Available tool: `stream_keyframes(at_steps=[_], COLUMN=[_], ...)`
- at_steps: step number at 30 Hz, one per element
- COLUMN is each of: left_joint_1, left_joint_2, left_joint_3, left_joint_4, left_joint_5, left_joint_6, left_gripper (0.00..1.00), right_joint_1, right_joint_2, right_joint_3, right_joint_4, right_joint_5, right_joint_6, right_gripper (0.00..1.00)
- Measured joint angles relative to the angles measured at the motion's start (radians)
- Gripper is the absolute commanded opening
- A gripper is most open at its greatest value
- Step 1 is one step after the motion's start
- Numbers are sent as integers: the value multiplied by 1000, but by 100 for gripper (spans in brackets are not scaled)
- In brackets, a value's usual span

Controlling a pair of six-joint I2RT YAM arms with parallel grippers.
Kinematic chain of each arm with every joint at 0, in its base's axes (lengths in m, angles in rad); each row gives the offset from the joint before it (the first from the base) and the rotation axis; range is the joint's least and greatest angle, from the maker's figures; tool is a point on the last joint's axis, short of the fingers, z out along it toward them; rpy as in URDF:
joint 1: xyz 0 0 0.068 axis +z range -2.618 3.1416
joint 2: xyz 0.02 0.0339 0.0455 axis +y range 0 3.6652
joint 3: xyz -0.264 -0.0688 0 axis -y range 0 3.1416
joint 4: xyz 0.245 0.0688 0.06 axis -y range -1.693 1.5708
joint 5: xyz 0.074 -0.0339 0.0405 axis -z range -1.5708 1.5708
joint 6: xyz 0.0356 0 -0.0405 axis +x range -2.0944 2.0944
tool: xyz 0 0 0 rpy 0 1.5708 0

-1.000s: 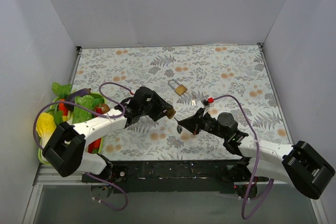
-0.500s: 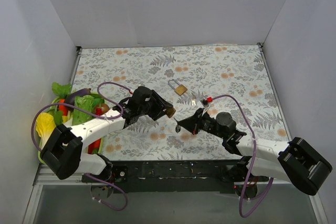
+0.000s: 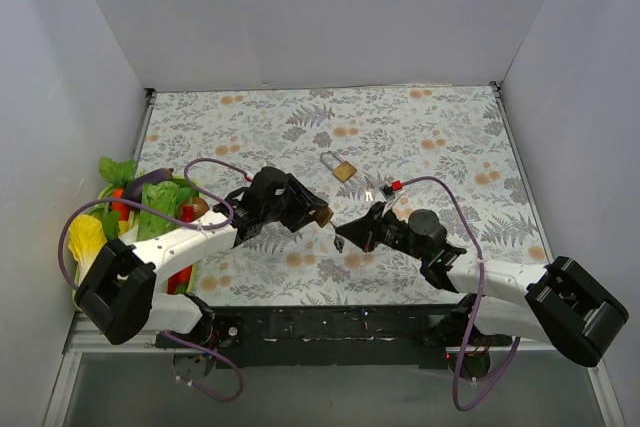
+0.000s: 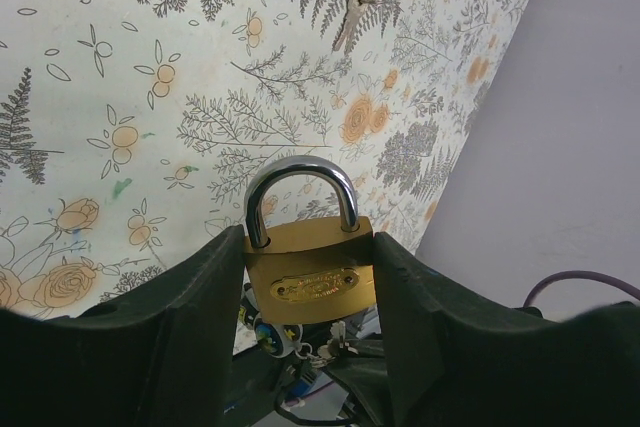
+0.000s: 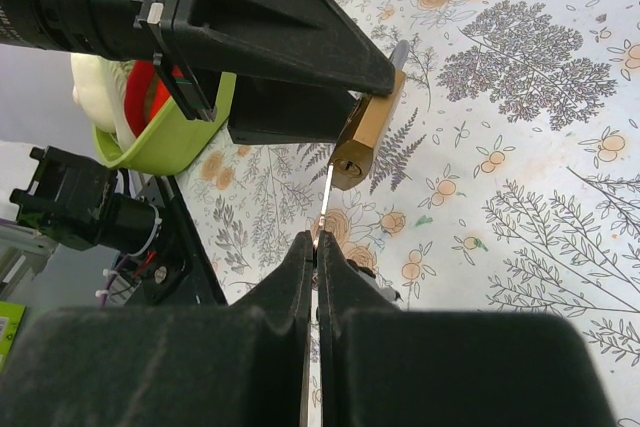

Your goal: Unlock with the key

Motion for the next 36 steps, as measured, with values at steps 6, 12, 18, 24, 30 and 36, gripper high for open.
stream_keyframes(at_steps=[6, 12, 18, 24, 30, 36], left_joint_1=[0, 0, 0, 0, 0, 0], left_joint_2=[-6, -10, -13, -13, -13, -13], left_joint_3=[-13, -13, -13, -13, -13, -13], left_joint_4=[1, -1, -1, -1, -1, -2], left_joint_5=[0, 0, 0, 0, 0, 0], left_joint_6=[0, 0, 0, 0, 0, 0], left_gripper=[0, 0, 0, 0, 0, 0], right_joint_1=[0, 0, 0, 0, 0, 1], right_joint_2=[19, 42, 53, 60, 68, 83], right_joint_3=[6, 6, 6, 6, 6, 7], right_joint_4=[0, 2, 11, 25, 31, 52], right_joint_5=[2, 2, 2, 0, -3, -5], right_joint_6=[2, 8, 15, 23, 27, 31], right_gripper=[1, 1, 1, 1, 1, 1])
